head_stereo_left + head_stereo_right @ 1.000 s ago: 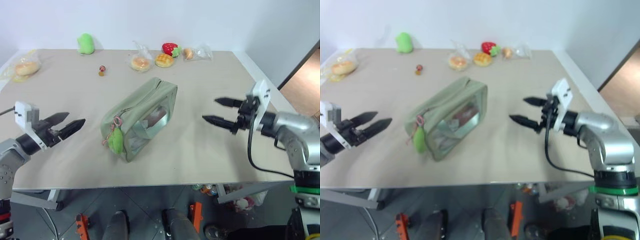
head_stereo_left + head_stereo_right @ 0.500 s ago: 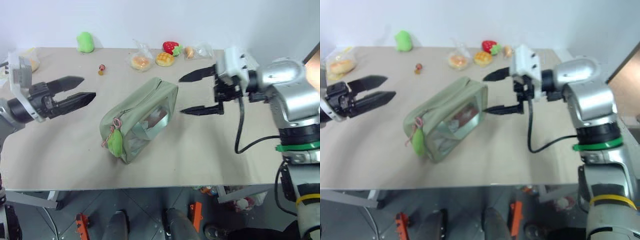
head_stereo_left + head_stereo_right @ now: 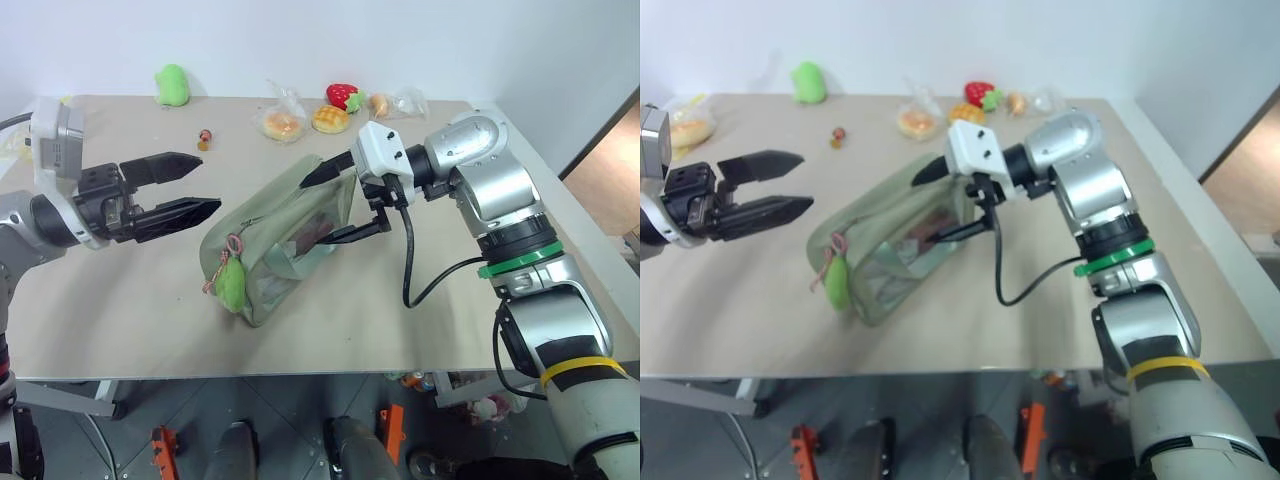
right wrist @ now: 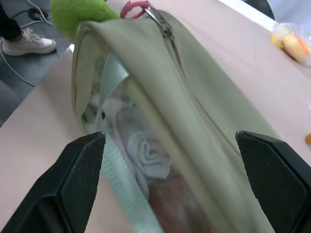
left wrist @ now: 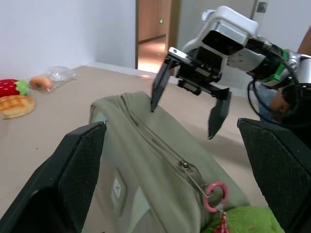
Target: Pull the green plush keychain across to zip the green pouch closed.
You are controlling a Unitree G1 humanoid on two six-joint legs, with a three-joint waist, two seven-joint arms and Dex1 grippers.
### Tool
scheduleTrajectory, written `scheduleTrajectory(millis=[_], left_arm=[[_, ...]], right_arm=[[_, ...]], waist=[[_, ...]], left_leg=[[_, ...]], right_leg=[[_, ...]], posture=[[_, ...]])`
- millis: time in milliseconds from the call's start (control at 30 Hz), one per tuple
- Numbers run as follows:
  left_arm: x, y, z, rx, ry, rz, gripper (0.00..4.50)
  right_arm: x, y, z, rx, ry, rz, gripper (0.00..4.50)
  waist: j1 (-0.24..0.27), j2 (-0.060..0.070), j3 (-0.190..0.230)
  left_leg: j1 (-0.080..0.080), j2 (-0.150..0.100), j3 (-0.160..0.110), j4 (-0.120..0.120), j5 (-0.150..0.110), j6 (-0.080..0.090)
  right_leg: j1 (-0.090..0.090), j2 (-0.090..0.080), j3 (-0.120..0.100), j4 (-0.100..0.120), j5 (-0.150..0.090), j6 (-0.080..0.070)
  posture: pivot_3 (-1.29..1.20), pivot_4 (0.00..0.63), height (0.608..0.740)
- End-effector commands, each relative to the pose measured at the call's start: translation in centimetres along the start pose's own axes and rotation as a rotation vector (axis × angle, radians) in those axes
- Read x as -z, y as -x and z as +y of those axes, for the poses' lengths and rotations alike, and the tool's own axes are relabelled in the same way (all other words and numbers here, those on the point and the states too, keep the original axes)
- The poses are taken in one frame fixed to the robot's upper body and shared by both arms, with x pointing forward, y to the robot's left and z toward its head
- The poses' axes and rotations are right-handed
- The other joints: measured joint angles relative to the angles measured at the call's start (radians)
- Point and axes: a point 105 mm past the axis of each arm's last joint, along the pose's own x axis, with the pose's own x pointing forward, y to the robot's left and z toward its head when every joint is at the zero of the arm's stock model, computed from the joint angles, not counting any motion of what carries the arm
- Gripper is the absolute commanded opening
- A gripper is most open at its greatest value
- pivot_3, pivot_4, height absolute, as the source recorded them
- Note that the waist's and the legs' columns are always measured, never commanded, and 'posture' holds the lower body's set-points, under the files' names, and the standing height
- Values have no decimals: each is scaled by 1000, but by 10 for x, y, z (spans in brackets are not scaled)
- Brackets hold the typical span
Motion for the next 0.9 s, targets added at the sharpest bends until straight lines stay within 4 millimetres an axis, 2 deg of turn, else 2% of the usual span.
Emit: scheduleTrajectory(millis=[33,100,200,267,300,333,400,433,567,800,900], left_arm=[[-6,1,-7,28,-41,12,4500],[-4,1,-8,27,-41,19,4500],[-1,0,-8,27,-40,26,4500],[0,0,-7,25,-38,27,4500],[0,0,-7,24,-36,27,4500],[1,0,-7,23,-35,27,4500],[3,0,-7,20,-30,27,4500],[4,0,-6,18,-28,28,4500],[5,-1,-5,16,-21,23,4500],[7,-2,-5,13,-12,16,4500],[8,-3,-5,14,-9,12,4500]], right_arm=[[-3,-2,-2,-31,42,14,4472],[-1,-3,-2,-32,42,17,4472],[4,-7,-2,-28,29,14,3683],[9,-9,-1,-29,17,19,2875],[11,-9,0,-30,13,22,2700],[13,-10,1,-30,10,27,2240],[21,-11,5,-31,2,43,1590],[23,-11,6,-28,-2,48,1441],[29,-11,8,-16,-15,60,70],[33,-10,14,-19,-40,53,70],[32,-8,9,18,-41,52,70]], waist=[[0,0,0],[0,0,0],[0,0,0],[0,0,0],[0,0,0],[0,0,0],[0,0,0],[0,0,0],[0,0,0],[0,0,0],[0,0,0]], left_leg=[[0,0,0,0,0,0],[0,0,0,0,0,0],[0,0,0,0,0,0],[0,0,0,0,0,0],[0,0,0,0,0,0],[0,0,0,0,0,0],[1,0,0,0,0,0],[1,0,0,0,0,0],[1,0,0,0,0,0],[2,0,0,1,0,0],[2,0,0,1,0,0]], right_leg=[[0,0,0,0,0,0],[0,0,0,0,0,0],[0,0,0,0,0,0],[0,0,0,1,0,0],[0,0,0,1,0,0],[0,0,0,1,0,0],[0,0,0,1,0,0],[0,0,0,1,0,0],[1,0,0,1,0,0],[2,0,0,1,0,-1],[2,0,0,2,0,-1]], posture=[[0,150,740],[0,150,740],[0,150,740],[0,150,740],[0,150,740],[0,150,740],[0,150,740],[0,150,740],[0,150,740],[0,150,740],[0,150,740]])
